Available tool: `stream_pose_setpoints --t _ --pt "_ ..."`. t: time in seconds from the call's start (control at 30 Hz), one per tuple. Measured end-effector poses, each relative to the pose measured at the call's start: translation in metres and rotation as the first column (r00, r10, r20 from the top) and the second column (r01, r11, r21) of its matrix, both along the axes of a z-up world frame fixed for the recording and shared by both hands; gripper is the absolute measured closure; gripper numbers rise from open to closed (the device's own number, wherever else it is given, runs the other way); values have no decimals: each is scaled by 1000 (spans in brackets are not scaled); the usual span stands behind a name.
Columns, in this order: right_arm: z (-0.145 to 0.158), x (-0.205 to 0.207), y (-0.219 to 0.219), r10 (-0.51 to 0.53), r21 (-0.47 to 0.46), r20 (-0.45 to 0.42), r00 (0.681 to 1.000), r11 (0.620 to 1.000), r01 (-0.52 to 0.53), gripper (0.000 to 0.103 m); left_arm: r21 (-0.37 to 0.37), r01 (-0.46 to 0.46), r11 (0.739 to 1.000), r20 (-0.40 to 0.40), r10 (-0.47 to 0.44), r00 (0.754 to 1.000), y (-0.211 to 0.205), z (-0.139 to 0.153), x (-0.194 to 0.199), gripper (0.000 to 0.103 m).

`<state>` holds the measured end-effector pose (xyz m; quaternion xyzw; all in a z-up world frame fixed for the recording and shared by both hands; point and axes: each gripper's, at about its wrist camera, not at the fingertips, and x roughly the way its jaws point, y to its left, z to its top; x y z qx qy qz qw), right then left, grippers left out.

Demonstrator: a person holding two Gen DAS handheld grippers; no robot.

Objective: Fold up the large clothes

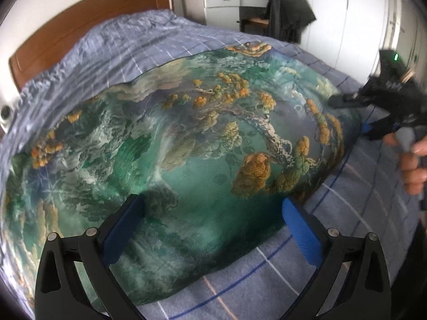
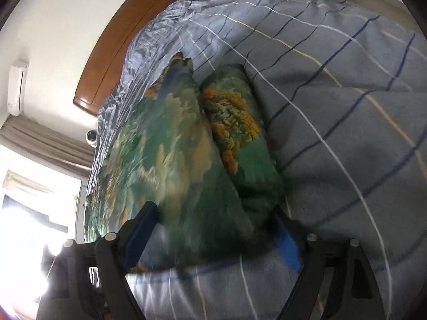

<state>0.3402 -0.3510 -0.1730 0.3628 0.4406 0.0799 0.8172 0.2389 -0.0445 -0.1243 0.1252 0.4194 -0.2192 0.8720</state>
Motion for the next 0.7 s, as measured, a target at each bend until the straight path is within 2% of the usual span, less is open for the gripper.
stream_pose_setpoints --t 0.03,0.07,0.13,0.17,0.23,0.33,0.43,0.5,0.6,0.63,0.7 --pt "-2 1 -1 -12 8 -1 1000 1000 12 27 -10 -6 1000 -20 6 1000 6 6 1 1" --pt "-2 -1 -3 -26 9 -2 1000 1000 26 43 -24 -9 1000 -33 8 999 10 13 3 2" --pt "4 -9 -7 -43 21 32 999 999 43 61 -71 -11 997 -39 8 999 19 38 7 2" --pt "12 -14 -6 -29 9 68 997 1000 29 65 -89 -10 996 -32 7 999 19 52 9 2" --pt "31 -20 2 11 -62 127 992 998 -3 68 -129 6 992 -20 -9 1000 14 79 17 2" --pt "68 -34 23 67 -147 235 970 989 -33 70 -204 88 975 -35 -97 995 -12 126 31 1" --pt "107 -49 50 142 -225 339 930 972 -66 70 -207 155 966 -98 -178 979 -47 150 45 1" --pt "131 -63 77 214 -311 392 895 946 -90 70 -198 186 962 -120 -212 970 -65 161 50 2" --pt "158 -83 124 356 -460 438 826 878 -134 70 -161 225 961 -130 -247 960 -82 177 50 2" --pt "164 -89 141 405 -507 443 800 849 -149 70 -119 221 968 -126 -235 964 -84 179 48 2" --pt "172 -102 172 493 -586 445 748 792 -174 70 21 175 984 -83 -172 982 -84 177 44 1"
